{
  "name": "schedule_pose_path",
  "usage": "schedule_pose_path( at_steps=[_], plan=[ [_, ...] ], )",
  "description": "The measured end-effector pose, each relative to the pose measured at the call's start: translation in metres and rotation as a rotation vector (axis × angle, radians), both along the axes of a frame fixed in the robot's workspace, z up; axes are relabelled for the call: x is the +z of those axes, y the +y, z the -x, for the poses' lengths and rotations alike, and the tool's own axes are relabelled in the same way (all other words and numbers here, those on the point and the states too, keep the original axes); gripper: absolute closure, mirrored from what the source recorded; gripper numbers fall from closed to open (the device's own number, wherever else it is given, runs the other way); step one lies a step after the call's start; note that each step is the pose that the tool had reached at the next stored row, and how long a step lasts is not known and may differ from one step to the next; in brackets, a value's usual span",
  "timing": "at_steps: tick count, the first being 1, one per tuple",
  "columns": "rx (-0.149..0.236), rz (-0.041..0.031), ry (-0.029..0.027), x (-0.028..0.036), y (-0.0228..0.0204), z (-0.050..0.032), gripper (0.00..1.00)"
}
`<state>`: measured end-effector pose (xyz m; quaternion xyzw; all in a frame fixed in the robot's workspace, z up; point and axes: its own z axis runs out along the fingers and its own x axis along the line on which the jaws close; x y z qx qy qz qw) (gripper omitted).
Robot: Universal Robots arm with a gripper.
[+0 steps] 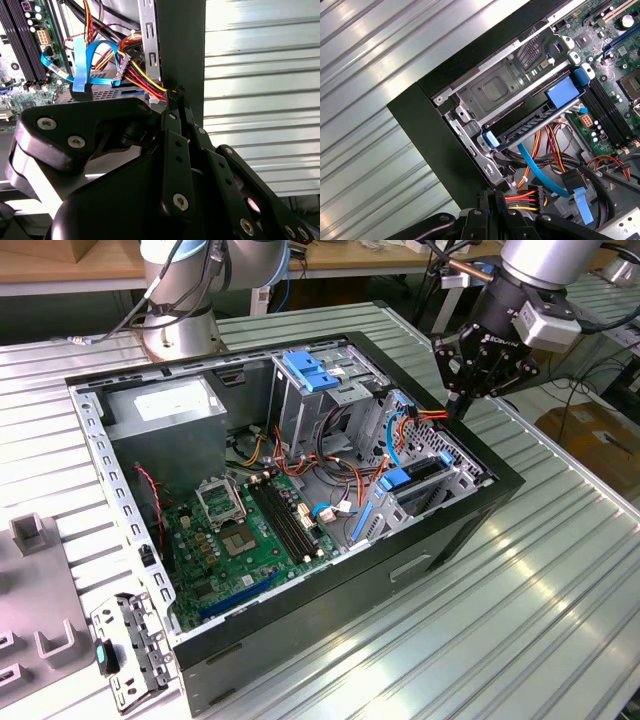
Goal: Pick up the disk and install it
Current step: 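Insert the first disk wire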
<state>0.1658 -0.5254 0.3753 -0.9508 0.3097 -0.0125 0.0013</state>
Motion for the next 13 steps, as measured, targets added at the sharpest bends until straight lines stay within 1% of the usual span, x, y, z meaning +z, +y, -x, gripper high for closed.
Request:
schedule_pose_path(
  at_steps=[4,6,10,13],
  plan=[
    [-0.05,0.0001,0.0,0.0,0.0,0.0006,0.84],
    [-0.067,0.0,0.0,0.0,0.0,0.0008,0.84],
    [-0.083,0.0001,0.0,0.0,0.0001,0.0025,0.84],
    [-0.084,0.0001,0.0,0.0,-0.0001,0.008,0.84]
  ],
)
